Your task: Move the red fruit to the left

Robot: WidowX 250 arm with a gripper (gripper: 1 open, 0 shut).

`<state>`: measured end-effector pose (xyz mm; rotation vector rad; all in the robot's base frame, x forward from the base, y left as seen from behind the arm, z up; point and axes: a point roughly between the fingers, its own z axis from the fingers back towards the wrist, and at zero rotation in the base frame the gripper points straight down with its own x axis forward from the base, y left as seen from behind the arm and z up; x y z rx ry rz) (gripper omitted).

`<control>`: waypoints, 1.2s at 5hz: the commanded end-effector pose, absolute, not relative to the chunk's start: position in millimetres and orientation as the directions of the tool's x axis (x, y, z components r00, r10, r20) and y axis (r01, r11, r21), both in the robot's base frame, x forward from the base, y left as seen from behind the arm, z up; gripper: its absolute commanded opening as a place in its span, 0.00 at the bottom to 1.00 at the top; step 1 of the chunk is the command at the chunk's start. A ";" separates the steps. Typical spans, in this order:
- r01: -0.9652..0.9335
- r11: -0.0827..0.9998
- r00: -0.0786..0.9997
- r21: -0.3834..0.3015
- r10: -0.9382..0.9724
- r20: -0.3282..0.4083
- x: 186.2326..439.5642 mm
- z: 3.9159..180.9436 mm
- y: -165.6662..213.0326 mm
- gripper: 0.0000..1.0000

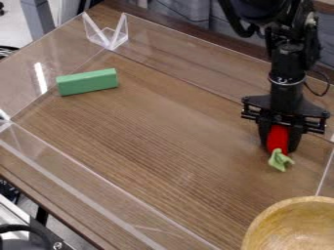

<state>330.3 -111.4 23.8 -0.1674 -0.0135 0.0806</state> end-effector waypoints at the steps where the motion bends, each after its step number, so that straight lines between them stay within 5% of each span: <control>1: -0.078 0.976 0.993 -0.204 0.095 0.070 332.3 59.4 -103.2 0.00; 3: -0.136 0.962 0.976 -0.238 0.171 0.136 324.3 85.2 -76.4 0.00; 4: -0.146 0.961 0.970 -0.234 0.185 0.155 317.7 113.0 -54.2 0.00; 6: -0.013 0.982 0.986 -0.191 0.045 0.162 309.8 145.6 1.8 0.00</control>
